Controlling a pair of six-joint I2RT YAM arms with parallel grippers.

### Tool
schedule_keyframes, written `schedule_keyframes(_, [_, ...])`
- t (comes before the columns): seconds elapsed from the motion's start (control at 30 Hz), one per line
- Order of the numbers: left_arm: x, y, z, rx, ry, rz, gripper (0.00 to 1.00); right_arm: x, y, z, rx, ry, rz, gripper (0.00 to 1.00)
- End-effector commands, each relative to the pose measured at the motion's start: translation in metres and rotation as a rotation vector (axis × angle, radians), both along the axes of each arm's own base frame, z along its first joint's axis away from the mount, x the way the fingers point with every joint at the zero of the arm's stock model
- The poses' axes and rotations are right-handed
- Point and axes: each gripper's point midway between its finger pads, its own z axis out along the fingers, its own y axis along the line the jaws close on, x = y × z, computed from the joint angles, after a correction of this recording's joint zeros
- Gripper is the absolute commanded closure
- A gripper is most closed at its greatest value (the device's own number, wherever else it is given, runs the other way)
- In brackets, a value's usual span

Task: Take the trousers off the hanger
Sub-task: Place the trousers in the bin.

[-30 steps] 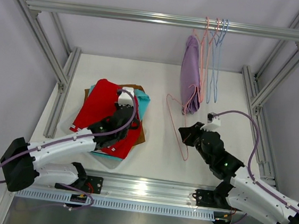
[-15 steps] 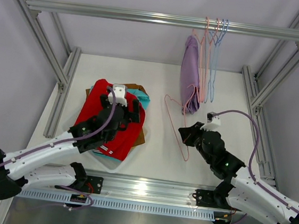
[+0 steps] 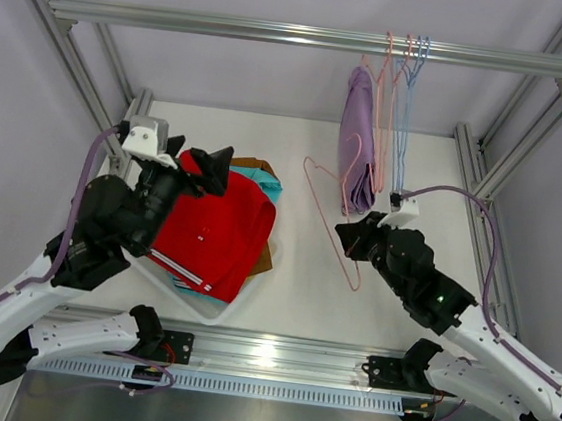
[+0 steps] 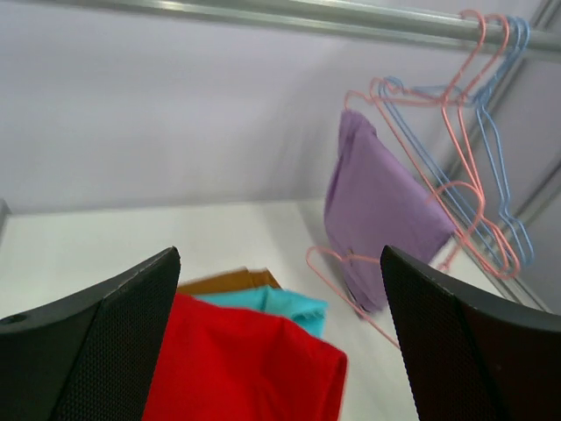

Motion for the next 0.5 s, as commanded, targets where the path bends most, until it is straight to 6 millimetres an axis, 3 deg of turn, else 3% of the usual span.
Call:
schedule_keyframes(0.0, [0.013,0.008,-0.042,0.17,-0.026,0.078,0.01,-0.003,0.002,0.042,-0.043,-0.095,0.031,1.0])
schedule_keyframes(0.03, [0.014,0.011,-0.04,0.13,-0.051,0.092,0.01,-0.005,0.002,0.045,-0.064,-0.097,0.038,1.0])
schedule_keyframes(0.07, [0.014,0.015,-0.055,0.135,-0.048,0.099,0.0,-0.006,0.001,0.05,-0.092,-0.12,0.048,1.0])
schedule_keyframes(0.1, [0.015,0.02,-0.06,0.136,-0.05,0.118,0.01,-0.01,0.004,0.067,-0.087,-0.147,0.066,1.0])
schedule_keyframes(0.13, [0.018,0.019,-0.086,0.169,-0.034,0.129,0.01,-0.013,0.003,0.069,-0.114,-0.149,0.078,1.0])
schedule_keyframes(0.27, [0.011,0.036,-0.091,0.106,-0.018,0.148,0.0,-0.026,-0.004,0.105,-0.18,-0.231,0.118,1.0])
schedule_keyframes(0.3, [0.01,0.039,-0.09,0.104,-0.03,0.154,0.01,-0.029,-0.009,0.106,-0.21,-0.227,0.118,1.0])
schedule_keyframes(0.33, [0.012,0.042,-0.104,0.135,-0.024,0.174,0.01,-0.035,-0.014,0.128,-0.189,-0.26,0.119,1.0])
schedule_keyframes(0.4, [0.01,0.05,-0.094,0.1,-0.065,0.208,0.01,-0.039,-0.028,0.141,-0.216,-0.28,0.093,1.0])
schedule_keyframes(0.43, [0.01,0.051,-0.093,0.096,-0.071,0.208,0.01,-0.045,-0.038,0.164,-0.185,-0.311,0.083,1.0])
schedule_keyframes(0.47, [0.01,0.051,-0.094,0.101,-0.08,0.206,0.01,-0.048,-0.044,0.173,-0.182,-0.319,0.076,1.0])
